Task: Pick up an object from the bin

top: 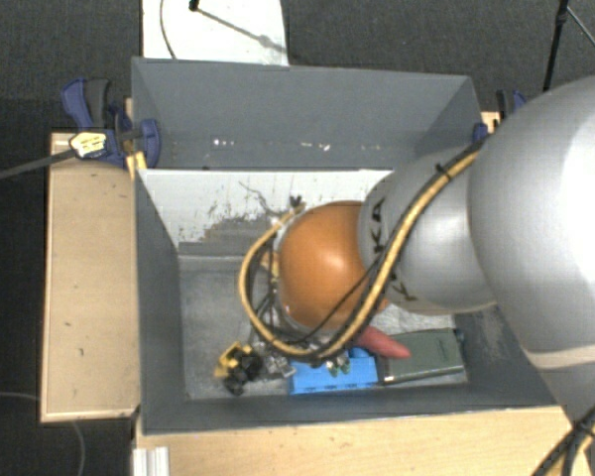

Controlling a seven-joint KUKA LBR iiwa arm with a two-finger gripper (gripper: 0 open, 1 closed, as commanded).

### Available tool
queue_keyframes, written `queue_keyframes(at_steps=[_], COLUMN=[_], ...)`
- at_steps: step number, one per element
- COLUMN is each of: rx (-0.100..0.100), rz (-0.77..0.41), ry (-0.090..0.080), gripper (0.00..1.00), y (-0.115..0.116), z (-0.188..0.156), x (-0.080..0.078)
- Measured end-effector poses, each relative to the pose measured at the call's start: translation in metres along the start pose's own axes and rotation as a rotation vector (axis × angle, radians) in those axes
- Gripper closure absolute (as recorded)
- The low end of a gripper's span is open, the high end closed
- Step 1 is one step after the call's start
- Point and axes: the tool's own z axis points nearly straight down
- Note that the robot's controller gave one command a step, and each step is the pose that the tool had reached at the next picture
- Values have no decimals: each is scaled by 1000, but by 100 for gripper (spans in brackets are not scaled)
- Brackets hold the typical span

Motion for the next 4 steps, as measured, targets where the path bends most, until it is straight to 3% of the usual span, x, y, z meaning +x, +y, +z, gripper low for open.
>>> queue_keyframes(at_steps=[1,2,3,4], rx=[0,0,1,0], rz=[2,-10,-6,-6], ry=[0,2,-7,-2], gripper=[100,100,0,0], y=[0,1,0,0], z=[0,-70,-142,-136], x=[0,-2,-4,-3])
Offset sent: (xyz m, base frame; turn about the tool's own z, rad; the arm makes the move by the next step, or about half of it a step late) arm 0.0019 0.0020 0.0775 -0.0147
